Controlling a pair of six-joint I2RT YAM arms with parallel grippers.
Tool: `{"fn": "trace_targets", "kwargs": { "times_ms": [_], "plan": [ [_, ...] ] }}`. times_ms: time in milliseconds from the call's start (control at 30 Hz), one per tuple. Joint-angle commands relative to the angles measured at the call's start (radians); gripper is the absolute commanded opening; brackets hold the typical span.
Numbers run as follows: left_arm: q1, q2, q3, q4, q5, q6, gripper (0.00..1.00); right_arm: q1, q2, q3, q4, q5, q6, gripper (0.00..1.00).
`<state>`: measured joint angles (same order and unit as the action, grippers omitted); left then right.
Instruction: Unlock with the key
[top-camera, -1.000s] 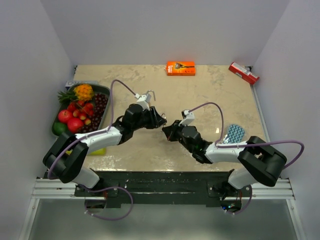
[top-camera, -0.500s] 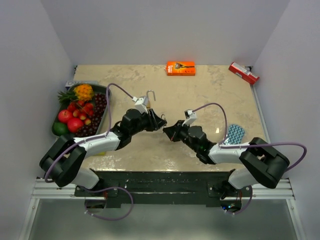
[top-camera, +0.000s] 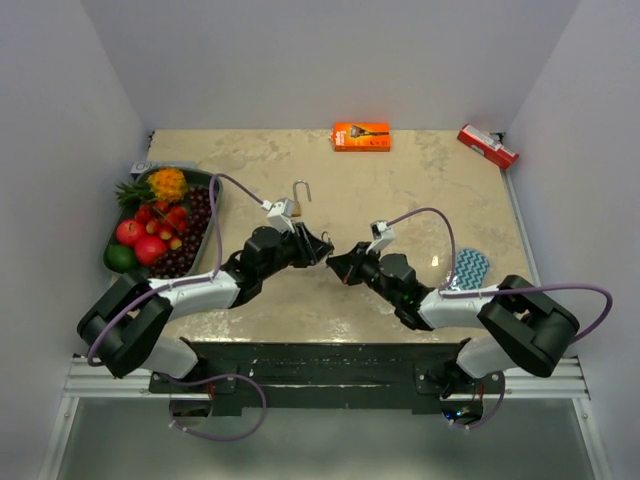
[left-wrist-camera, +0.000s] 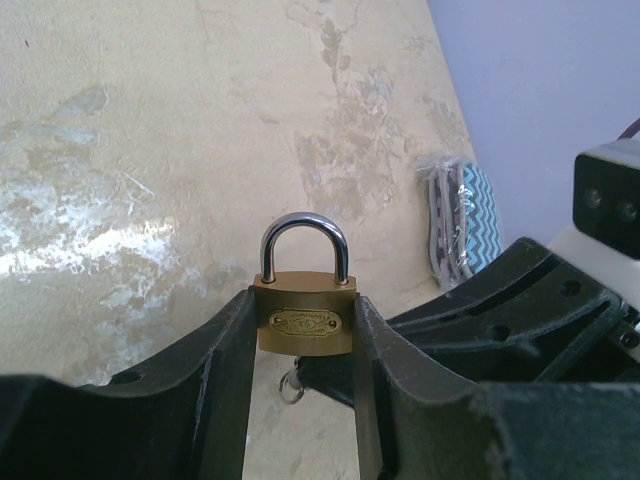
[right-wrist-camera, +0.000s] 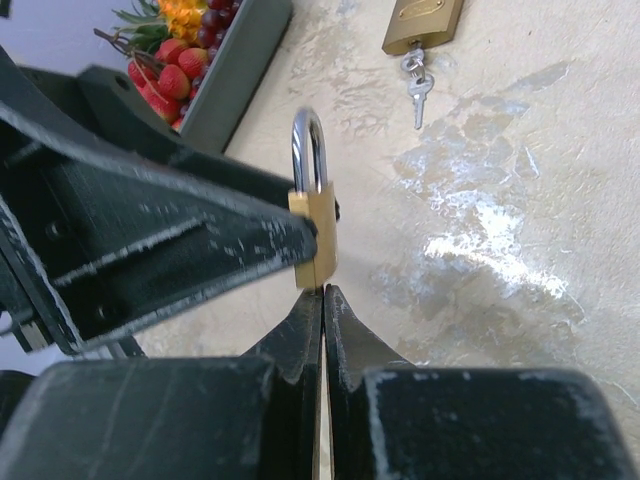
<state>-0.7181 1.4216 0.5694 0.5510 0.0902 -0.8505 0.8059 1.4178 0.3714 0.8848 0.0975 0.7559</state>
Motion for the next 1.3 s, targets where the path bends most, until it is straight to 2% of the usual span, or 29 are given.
{"fn": "trace_targets", "kwargs": {
  "times_ms": [0,300,467,667,933,1133,1267],
  "plan": [
    [-0.092,-0.021,-0.068,-0.004,0.149,-0.067,0.0,-0.054,-0.037,0.026,0.218,0.186,-0.009,0.0],
    [-0.122,-0.039,-0.092,0.029,0.118,-0.104,0.0,-0.062,-0.056,0.014,0.235,0.196,-0.016,0.0],
    [-0.133,-0.049,-0.108,0.07,0.079,-0.177,0.0,-0.062,-0.019,0.011,0.298,0.162,-0.041,0.0],
    [-0.133,-0.092,-0.082,0.02,-0.05,-0.17,0.0,-0.057,-0.025,0.041,0.18,0.131,-0.089,0.0],
    [-0.13,-0.059,-0.022,0.009,-0.029,-0.167,0.0,-0.011,-0.008,0.054,0.175,0.143,-0.148,0.0],
    [-0.103,-0.053,0.018,-0.026,-0.06,-0.136,0.0,0.007,-0.022,0.067,0.07,0.159,-0.145,0.06],
    [-0.072,-0.046,0.043,-0.036,-0.061,-0.121,0.0,0.015,-0.02,0.077,0.013,0.156,-0.132,0.14]
  ]
}}
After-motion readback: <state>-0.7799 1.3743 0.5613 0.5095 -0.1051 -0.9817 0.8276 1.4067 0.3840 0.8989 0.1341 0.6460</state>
